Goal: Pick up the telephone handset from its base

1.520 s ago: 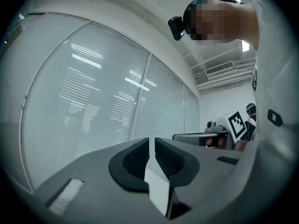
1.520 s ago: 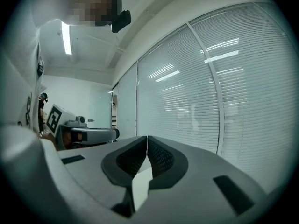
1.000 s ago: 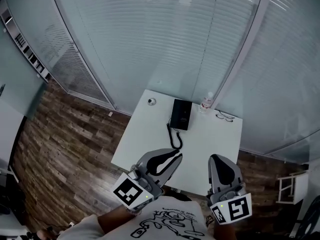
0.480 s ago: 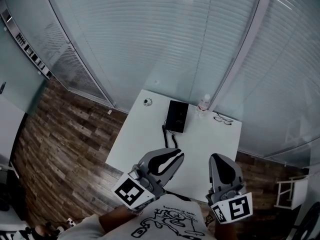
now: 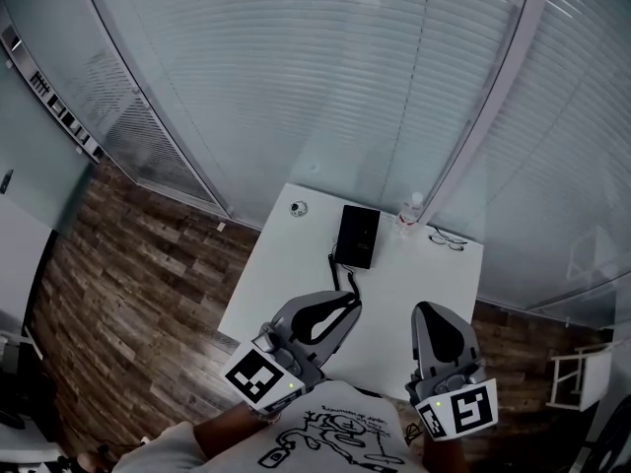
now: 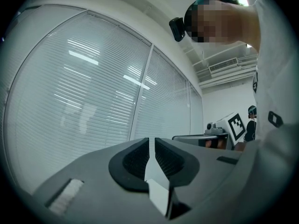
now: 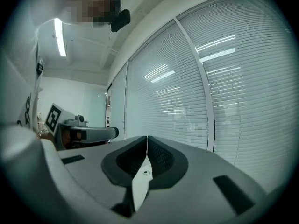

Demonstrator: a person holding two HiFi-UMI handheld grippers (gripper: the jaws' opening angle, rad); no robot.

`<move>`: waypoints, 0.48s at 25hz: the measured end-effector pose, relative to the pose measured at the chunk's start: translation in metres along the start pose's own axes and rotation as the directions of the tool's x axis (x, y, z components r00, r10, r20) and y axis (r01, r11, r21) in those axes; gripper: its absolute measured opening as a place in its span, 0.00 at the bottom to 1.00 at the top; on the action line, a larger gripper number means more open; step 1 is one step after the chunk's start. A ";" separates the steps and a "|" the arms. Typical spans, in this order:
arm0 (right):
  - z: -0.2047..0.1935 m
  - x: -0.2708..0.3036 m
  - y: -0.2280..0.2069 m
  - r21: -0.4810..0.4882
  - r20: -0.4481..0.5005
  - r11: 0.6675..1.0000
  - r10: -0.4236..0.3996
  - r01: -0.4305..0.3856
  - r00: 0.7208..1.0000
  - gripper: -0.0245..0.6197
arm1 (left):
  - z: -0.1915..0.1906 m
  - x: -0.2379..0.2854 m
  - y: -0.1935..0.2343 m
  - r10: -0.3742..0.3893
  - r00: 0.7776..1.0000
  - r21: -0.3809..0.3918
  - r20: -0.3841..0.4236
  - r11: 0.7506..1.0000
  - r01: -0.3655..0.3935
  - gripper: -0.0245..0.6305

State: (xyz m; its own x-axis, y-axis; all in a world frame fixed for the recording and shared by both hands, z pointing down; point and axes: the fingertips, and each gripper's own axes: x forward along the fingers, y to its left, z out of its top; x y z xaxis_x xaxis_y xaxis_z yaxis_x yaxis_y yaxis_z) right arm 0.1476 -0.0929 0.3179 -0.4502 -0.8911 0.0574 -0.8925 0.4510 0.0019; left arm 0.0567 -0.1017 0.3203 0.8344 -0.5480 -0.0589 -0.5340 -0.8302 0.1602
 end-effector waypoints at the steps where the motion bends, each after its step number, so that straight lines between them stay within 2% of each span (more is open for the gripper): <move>1: 0.001 0.002 0.003 -0.001 0.003 1.000 -0.002 0.002 1.000 0.05 | 0.002 -0.002 0.002 -0.004 1.000 0.004 0.000 1.000 0.004 0.09; 4: 0.002 0.011 0.008 0.001 0.003 1.000 -0.009 0.009 1.000 0.05 | 0.006 -0.006 0.012 -0.010 1.000 0.014 -0.003 1.000 0.010 0.09; 12: -0.013 0.025 0.017 0.027 -0.036 0.999 -0.020 0.021 0.999 0.05 | -0.006 -0.013 0.027 -0.020 0.999 -0.034 -0.033 0.999 0.018 0.09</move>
State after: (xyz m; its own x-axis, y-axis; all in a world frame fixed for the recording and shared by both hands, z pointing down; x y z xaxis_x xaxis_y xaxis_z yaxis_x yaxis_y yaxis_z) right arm 0.1219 -0.1069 0.3325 -0.4308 -0.8977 0.0929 -0.9023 0.4305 -0.0237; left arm 0.0322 -0.1162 0.3312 0.8488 -0.5280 -0.0291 -0.5135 -0.8361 0.1930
